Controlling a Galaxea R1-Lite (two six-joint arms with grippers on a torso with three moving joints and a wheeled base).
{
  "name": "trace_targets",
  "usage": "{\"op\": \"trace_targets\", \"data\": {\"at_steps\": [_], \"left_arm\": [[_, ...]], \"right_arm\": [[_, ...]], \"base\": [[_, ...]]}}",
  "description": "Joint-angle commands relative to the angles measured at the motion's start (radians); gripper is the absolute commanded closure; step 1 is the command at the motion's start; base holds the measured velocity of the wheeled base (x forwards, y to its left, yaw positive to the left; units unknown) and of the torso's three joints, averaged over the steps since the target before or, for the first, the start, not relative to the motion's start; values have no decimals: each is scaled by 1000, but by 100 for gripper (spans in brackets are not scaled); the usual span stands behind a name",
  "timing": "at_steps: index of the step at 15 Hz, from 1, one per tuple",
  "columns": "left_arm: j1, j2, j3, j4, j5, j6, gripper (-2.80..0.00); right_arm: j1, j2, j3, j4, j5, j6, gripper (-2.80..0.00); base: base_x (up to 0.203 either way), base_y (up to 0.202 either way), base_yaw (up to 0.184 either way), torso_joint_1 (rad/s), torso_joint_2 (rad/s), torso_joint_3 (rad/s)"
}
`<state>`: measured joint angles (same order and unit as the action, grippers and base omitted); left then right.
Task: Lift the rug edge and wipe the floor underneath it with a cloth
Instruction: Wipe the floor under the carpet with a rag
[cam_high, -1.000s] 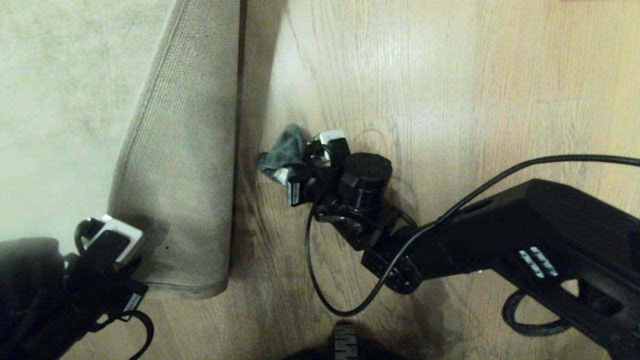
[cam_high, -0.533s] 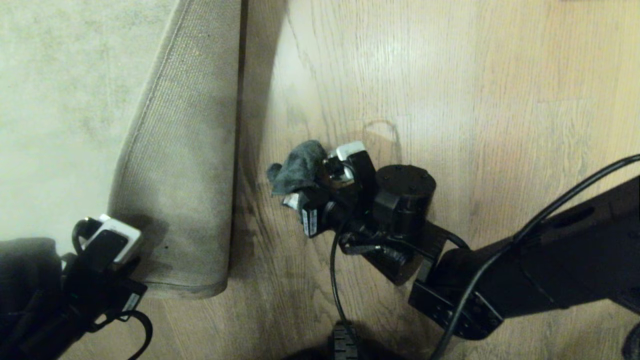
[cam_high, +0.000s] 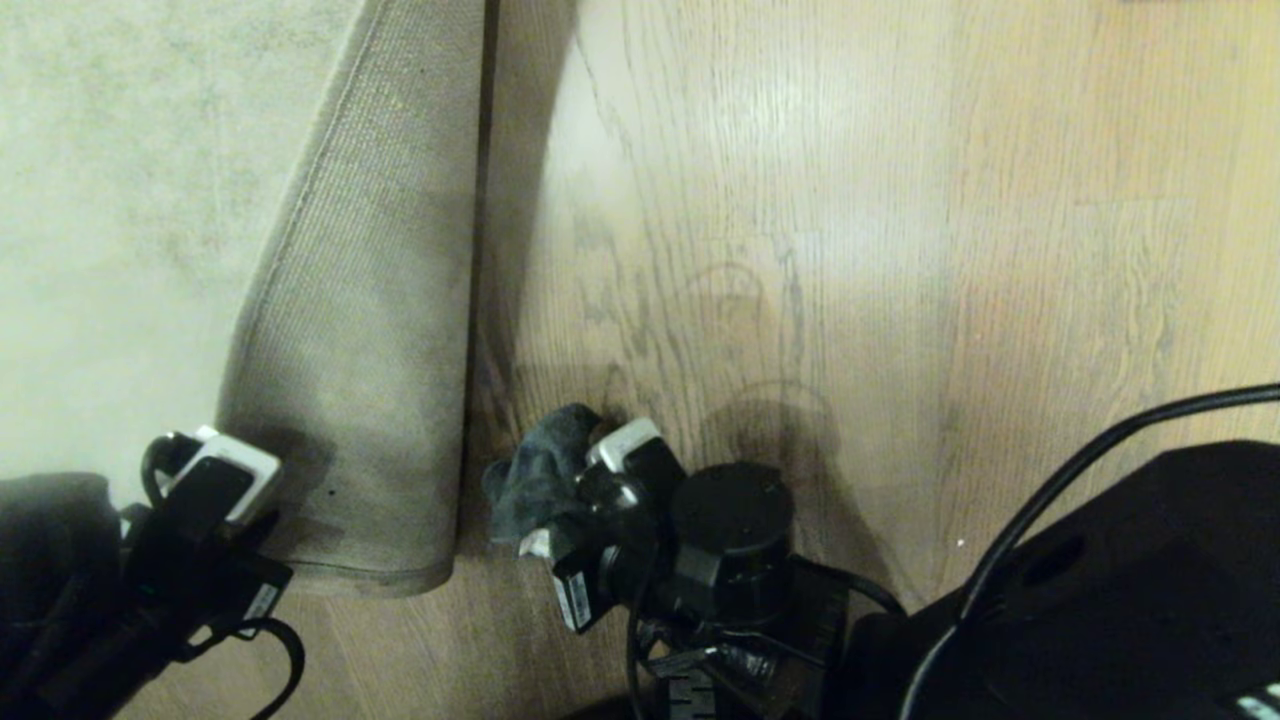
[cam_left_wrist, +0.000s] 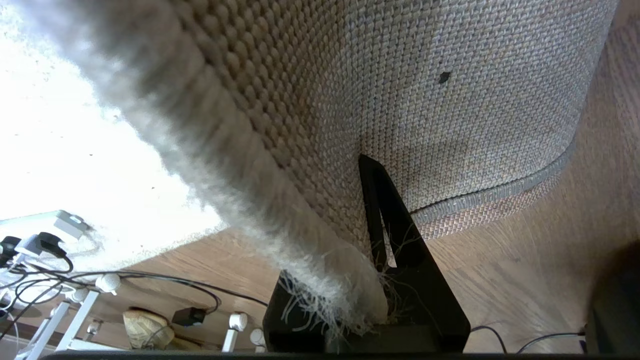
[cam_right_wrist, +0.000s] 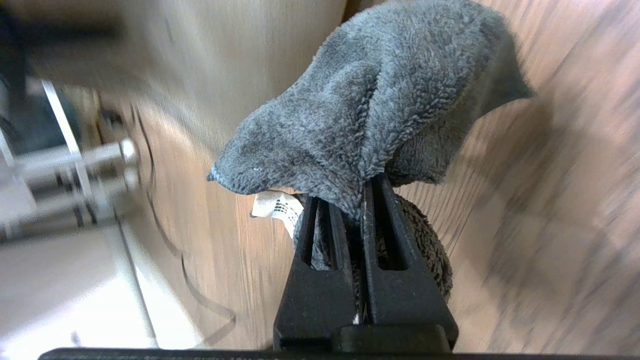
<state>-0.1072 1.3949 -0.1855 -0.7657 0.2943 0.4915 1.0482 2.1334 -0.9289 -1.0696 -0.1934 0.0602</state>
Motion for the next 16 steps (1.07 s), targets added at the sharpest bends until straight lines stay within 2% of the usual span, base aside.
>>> {"op": "trace_targets", "data": {"at_steps": [1, 6, 12, 16], "left_arm": [[13, 7, 0, -5, 3, 2, 0], [20, 9, 2, -4, -3, 2, 0], [7, 7, 13, -4, -4, 4, 0], [-9, 6, 20, -4, -1, 2, 0]], "right_arm": [[8, 108, -3, -31, 0, 28, 0], [7, 215, -53, -60, 0, 59, 0], [1, 335, -260, -62, -8, 61, 0], [-38, 376, -408, -60, -19, 51, 0]], "base": [[0, 0, 0, 0, 0, 0], [0, 0, 0, 0, 0, 0], [0, 0, 0, 0, 0, 0], [0, 0, 0, 0, 0, 0]]}}
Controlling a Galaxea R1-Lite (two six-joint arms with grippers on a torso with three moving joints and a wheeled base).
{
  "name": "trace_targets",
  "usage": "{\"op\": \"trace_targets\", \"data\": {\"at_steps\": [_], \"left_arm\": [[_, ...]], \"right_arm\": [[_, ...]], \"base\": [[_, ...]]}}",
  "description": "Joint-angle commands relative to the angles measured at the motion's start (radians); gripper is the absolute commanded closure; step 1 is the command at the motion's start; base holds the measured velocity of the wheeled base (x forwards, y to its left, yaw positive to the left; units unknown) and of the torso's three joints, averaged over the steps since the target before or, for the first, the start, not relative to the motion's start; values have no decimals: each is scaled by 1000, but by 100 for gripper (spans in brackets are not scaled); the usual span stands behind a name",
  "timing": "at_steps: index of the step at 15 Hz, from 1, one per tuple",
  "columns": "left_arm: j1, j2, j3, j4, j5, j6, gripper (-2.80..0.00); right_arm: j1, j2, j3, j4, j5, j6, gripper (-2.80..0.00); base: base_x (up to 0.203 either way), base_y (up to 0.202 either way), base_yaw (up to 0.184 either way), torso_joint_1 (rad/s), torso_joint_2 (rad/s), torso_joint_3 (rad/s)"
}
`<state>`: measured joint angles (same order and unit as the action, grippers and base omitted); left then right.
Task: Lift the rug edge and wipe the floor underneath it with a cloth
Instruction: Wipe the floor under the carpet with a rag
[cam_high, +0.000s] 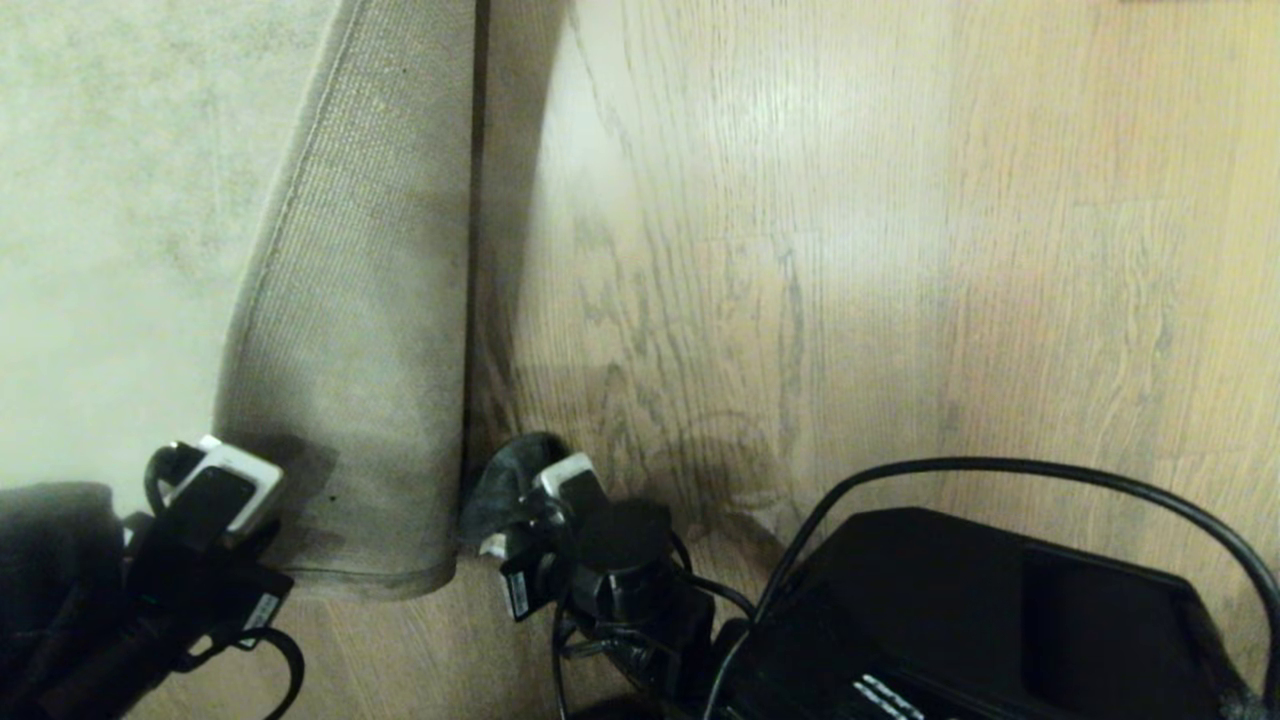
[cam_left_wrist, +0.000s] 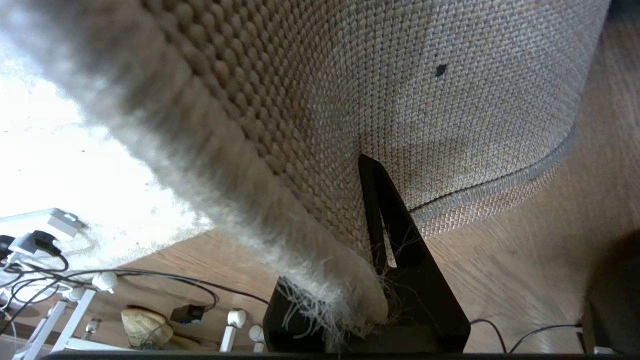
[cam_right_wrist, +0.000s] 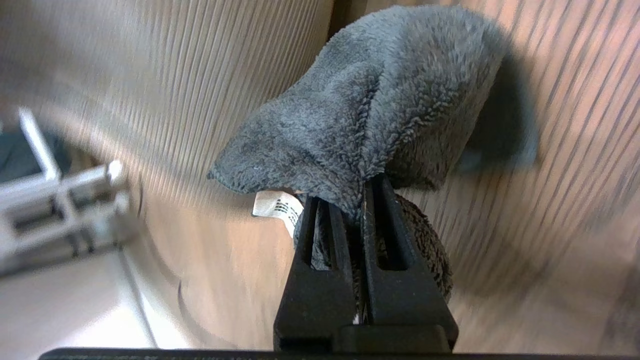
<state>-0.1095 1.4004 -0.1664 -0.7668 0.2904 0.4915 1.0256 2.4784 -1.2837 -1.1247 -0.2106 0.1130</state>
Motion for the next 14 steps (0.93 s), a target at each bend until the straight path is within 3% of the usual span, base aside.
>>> {"op": "trace_targets", "data": {"at_steps": [1, 14], "left_arm": [[-7, 0, 1, -3, 1, 4, 0], [-7, -1, 16, -3, 2, 4, 0]], "right_arm": [[-30, 33, -79, -1, -3, -5, 0], [-90, 73, -217, -17, -7, -55, 0]], "base": [[0, 0, 0, 0, 0, 0], [0, 0, 0, 0, 0, 0]]}}
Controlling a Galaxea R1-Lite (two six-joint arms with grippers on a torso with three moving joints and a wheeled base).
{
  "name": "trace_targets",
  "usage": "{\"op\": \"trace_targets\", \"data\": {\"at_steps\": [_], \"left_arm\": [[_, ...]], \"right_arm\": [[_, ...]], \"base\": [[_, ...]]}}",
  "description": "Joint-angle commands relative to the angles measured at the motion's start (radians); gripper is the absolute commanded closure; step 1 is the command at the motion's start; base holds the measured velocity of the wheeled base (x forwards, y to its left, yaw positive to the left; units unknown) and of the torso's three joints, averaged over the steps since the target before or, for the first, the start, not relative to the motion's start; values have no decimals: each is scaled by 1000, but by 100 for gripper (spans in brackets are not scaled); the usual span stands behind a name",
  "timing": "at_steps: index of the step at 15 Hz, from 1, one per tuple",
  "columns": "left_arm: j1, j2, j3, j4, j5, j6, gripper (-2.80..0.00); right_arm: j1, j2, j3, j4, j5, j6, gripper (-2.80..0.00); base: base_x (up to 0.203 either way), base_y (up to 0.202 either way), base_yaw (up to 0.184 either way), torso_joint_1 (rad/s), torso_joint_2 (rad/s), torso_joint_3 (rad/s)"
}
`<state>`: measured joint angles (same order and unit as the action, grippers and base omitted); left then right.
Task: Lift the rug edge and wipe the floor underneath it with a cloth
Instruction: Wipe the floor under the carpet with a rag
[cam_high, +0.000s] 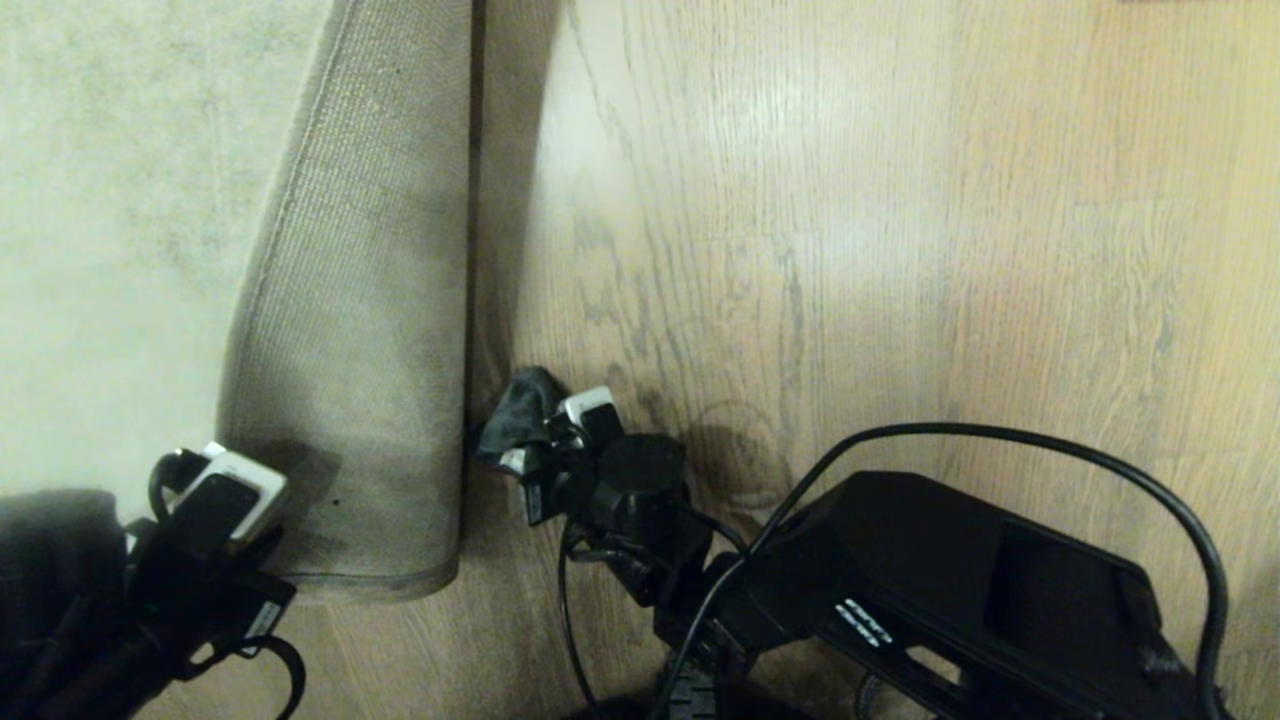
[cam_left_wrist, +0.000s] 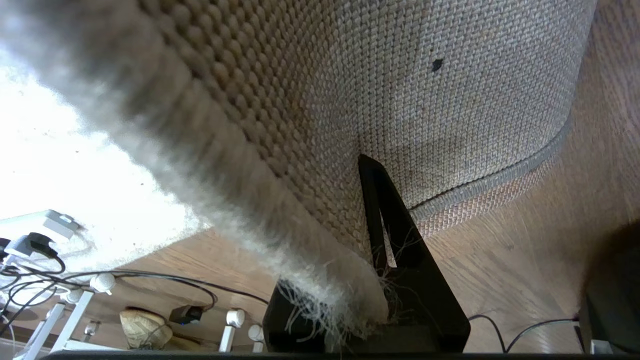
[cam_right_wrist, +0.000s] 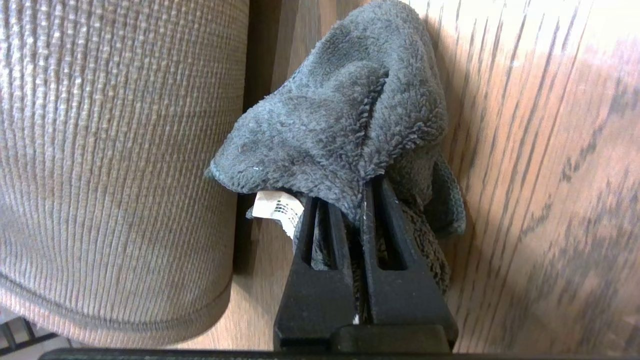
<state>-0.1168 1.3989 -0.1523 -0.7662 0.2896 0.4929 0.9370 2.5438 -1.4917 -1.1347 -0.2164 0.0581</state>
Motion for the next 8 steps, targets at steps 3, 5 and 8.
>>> {"op": "trace_targets", "data": {"at_steps": [3, 5, 8], "left_arm": [[0, 0, 8, -5, 2, 3, 0], [0, 0, 7, -5, 2, 1, 0], [0, 0, 8, -5, 2, 3, 0]], "right_arm": [[-6, 1, -10, -7, -1, -3, 0], [-13, 0, -38, -3, 0, -24, 0], [-26, 1, -100, 30, 0, -27, 0]], "base": [[0, 0, 0, 0, 0, 0], [0, 0, 0, 0, 0, 0], [0, 0, 0, 0, 0, 0]]}}
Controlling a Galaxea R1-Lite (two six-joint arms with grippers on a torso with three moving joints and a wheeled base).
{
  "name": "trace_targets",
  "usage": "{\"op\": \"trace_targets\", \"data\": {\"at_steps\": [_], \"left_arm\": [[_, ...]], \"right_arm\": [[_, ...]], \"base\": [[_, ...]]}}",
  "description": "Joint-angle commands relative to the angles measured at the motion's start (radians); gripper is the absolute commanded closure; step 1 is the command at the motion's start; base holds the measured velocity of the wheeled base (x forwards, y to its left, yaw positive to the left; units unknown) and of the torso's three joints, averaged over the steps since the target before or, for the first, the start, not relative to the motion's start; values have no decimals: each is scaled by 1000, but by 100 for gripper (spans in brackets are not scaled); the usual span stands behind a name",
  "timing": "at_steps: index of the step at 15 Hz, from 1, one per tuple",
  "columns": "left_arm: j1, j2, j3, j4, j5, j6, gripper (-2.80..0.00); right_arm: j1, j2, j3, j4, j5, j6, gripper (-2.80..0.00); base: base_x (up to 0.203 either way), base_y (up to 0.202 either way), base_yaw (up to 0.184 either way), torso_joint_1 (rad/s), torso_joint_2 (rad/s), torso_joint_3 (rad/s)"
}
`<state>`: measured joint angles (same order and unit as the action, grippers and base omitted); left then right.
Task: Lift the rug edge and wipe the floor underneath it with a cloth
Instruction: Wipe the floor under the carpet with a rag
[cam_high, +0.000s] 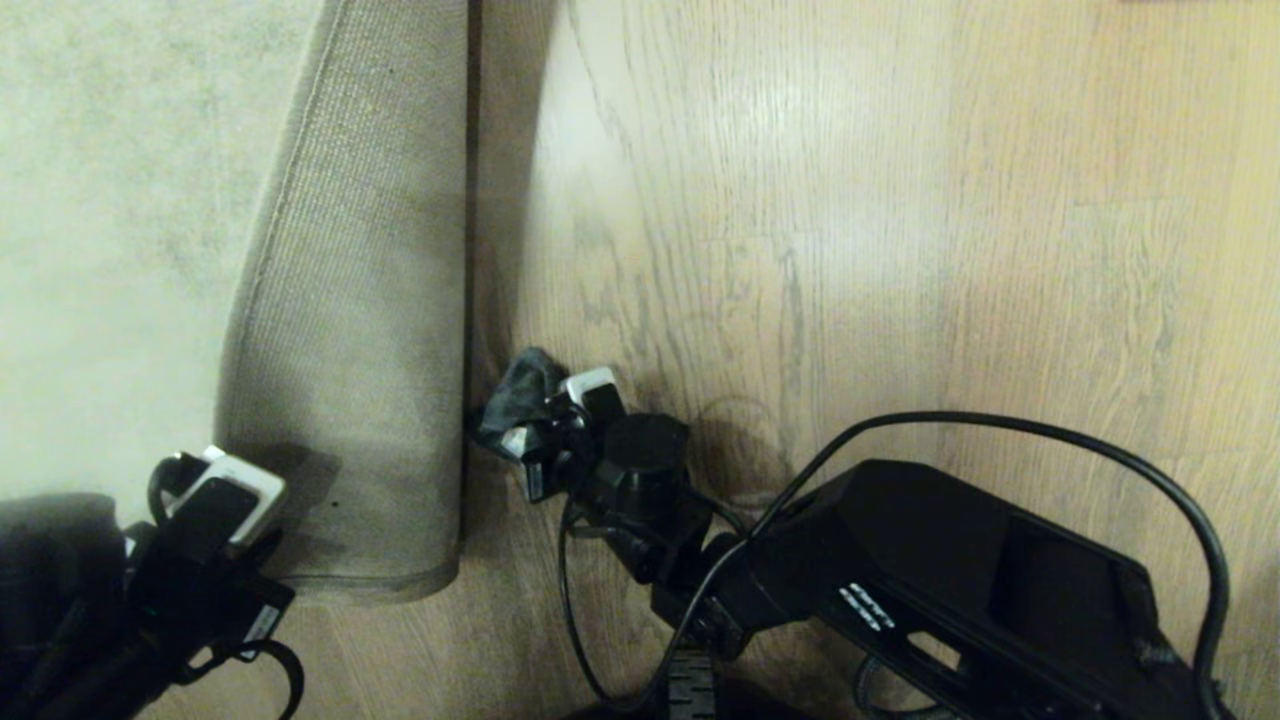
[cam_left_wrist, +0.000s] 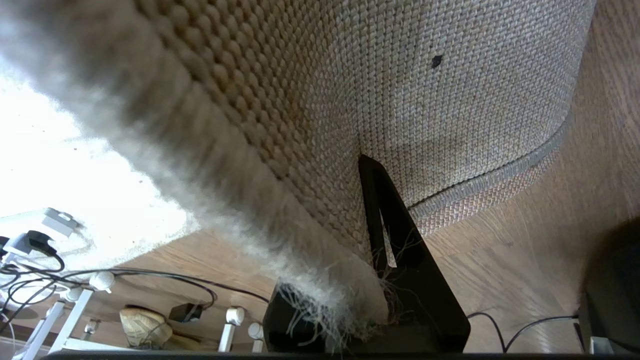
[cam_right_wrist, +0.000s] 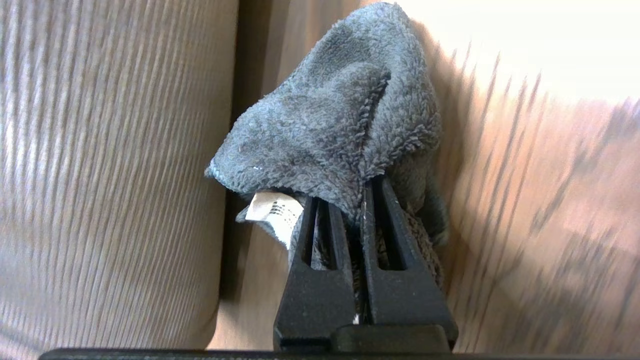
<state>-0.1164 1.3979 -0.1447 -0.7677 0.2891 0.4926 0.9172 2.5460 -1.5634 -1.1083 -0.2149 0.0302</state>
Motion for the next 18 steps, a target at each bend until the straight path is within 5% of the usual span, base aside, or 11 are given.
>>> {"op": "trace_targets", "data": {"at_steps": [1, 13, 18], "left_arm": [[0, 1, -1, -4, 2, 1, 0], [0, -7, -1, -4, 2, 4, 0], [-1, -17, 0, -4, 2, 4, 0]], "right_arm": [[-13, -1, -48, 17, -1, -1, 0], [-83, -146, -66, 95, -2, -39, 0], [-136, -258, 68, 107, -3, -82, 0]], "base": [[0, 0, 0, 0, 0, 0], [0, 0, 0, 0, 0, 0], [0, 0, 0, 0, 0, 0]]}}
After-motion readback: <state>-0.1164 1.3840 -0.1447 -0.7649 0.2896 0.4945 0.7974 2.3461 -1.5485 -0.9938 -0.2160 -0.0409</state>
